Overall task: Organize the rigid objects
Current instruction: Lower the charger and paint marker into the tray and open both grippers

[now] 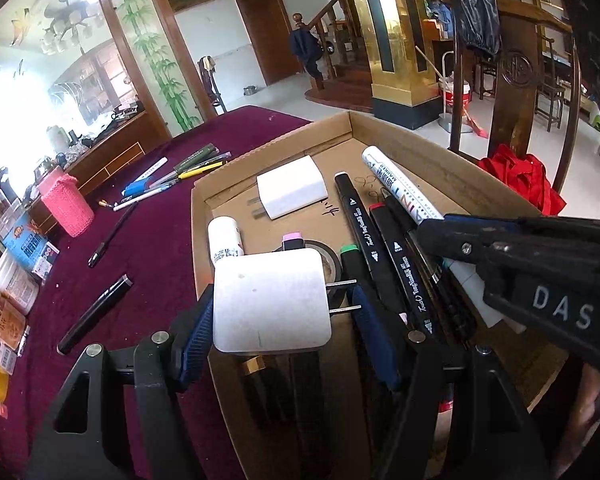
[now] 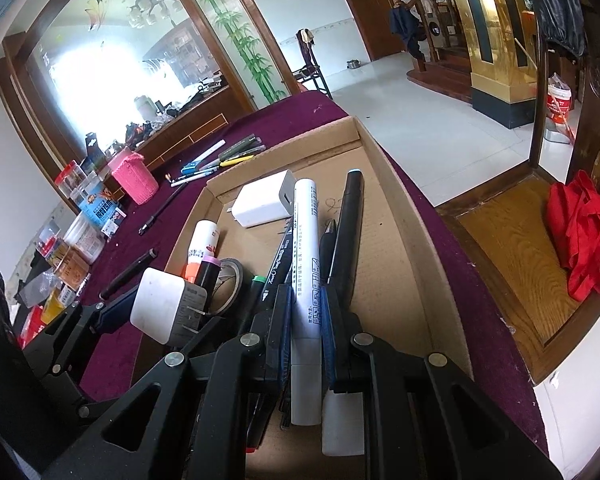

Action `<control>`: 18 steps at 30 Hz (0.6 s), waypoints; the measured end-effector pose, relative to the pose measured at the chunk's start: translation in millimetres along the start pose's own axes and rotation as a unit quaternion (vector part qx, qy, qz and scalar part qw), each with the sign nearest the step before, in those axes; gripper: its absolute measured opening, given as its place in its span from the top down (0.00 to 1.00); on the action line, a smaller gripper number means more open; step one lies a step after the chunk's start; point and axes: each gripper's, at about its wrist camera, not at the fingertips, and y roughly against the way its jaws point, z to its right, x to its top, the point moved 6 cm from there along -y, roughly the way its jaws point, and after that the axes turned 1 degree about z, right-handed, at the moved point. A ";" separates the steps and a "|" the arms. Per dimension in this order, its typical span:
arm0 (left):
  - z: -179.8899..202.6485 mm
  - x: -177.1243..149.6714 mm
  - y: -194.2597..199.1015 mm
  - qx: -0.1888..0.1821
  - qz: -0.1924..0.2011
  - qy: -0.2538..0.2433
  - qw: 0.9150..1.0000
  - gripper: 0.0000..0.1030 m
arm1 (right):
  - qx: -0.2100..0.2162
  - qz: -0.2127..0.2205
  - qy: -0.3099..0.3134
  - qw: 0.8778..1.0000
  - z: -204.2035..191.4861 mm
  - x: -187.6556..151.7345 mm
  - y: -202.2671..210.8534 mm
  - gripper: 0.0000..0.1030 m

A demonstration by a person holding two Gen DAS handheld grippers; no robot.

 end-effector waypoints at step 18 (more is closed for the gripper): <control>1.5 -0.6 1.2 -0.026 -0.001 0.009 1.000 0.36 | -0.007 0.015 0.005 1.000 -3.7 1.8 -6.3 0.88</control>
